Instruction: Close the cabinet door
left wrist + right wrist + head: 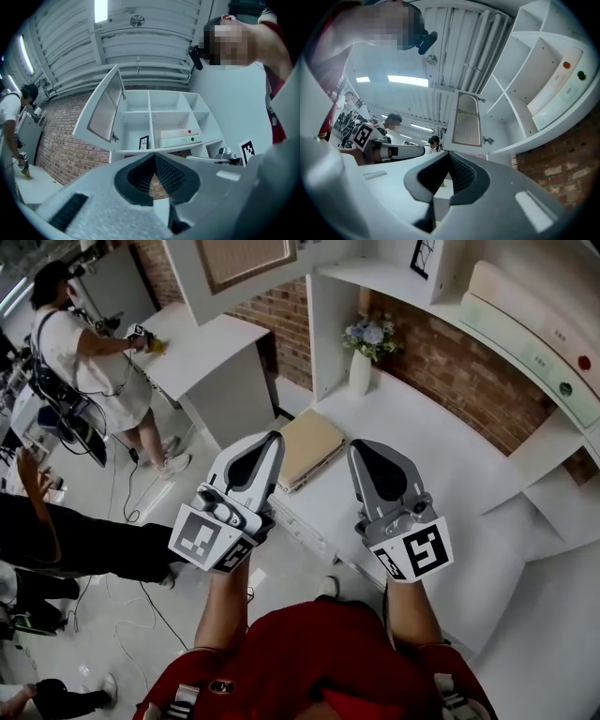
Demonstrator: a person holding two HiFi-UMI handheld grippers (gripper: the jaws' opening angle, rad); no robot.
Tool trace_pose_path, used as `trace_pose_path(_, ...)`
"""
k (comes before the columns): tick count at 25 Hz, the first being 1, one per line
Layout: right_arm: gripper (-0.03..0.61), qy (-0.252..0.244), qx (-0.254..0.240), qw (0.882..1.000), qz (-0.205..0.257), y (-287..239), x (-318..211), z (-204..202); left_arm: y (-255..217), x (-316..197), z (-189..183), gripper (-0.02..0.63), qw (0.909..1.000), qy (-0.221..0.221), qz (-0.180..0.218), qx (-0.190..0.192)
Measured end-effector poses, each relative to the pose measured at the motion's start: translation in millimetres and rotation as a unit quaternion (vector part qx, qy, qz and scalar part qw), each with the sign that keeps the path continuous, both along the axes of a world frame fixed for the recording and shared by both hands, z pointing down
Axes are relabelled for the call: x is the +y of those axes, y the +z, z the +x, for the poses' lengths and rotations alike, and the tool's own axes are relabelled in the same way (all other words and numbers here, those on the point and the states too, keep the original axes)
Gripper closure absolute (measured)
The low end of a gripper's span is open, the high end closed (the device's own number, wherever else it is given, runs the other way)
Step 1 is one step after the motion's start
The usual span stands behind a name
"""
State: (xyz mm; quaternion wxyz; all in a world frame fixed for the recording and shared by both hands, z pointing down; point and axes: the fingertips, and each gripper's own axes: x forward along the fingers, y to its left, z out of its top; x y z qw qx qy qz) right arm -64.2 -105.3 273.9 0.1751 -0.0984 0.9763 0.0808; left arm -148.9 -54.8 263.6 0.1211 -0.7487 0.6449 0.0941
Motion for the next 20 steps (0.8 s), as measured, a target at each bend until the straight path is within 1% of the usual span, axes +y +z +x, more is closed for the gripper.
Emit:
trace_pose_path(5, 0.565, -0.006, -0.006, 1.0, -0.002, -4.8, -35.8, -18.6, -10.0, -32.3, -20.8, 0.614, 1.0, -0.006, 0.003, -0.007)
trace_pose_path(11, 0.565, -0.01, -0.008, 1.0, 0.006, -16.0, -48.6, -46.4, -20.2, -45.9, -54.0, 0.614, 0.9998, -0.016, 0.001, -0.014)
trace_pose_path(20, 0.565, 0.027, -0.006, 0.999, 0.023, -27.8, -47.2, -88.5, -35.9, -52.5, -113.4, 0.613, 0.9997, 0.0, 0.012, -0.02)
